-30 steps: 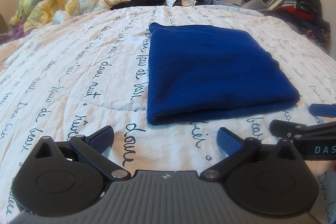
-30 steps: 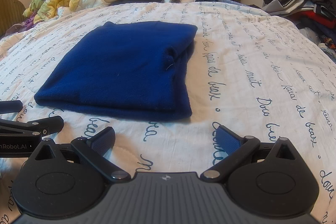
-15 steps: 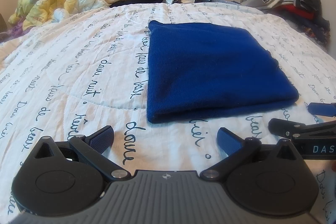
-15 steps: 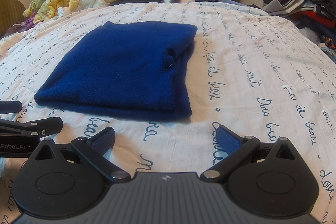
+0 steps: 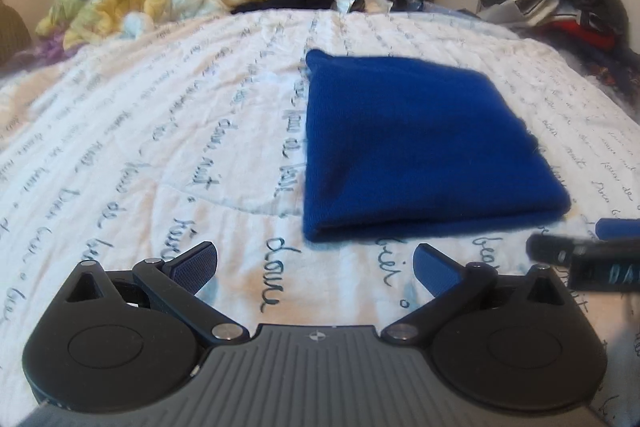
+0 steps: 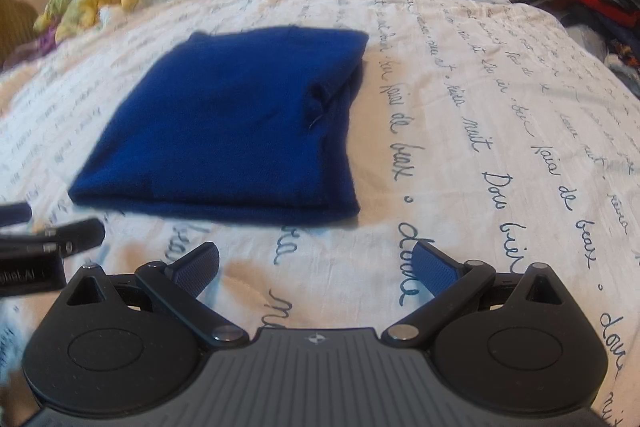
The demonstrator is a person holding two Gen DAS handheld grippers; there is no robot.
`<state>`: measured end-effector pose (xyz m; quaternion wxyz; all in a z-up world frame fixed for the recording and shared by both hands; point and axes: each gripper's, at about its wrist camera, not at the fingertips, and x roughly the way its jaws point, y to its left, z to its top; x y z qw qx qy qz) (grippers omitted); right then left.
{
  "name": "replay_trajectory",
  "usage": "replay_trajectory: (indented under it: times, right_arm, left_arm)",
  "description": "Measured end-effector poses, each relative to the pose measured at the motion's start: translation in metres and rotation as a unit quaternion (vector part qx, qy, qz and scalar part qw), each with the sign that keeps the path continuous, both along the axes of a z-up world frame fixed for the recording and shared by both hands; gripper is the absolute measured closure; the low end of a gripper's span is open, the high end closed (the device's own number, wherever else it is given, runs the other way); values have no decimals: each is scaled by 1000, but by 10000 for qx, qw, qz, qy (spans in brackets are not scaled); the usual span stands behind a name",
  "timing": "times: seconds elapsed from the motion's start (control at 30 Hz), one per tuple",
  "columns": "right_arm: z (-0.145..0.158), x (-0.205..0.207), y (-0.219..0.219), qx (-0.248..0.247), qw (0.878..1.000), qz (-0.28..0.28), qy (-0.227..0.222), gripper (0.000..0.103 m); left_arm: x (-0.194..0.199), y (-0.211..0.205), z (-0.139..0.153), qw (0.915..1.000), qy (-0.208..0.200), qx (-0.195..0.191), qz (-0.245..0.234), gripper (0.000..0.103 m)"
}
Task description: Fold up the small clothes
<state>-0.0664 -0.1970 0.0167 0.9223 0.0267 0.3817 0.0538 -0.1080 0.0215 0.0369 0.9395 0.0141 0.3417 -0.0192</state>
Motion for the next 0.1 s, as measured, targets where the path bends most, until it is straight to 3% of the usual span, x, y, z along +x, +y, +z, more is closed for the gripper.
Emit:
replay_trajectory:
  times: [0.1]
  right_arm:
    - [14, 1, -15, 245, 9994, -13, -240, 0]
  left_arm:
    - [-2, 11, 14, 9984, -495, 267, 101, 0]
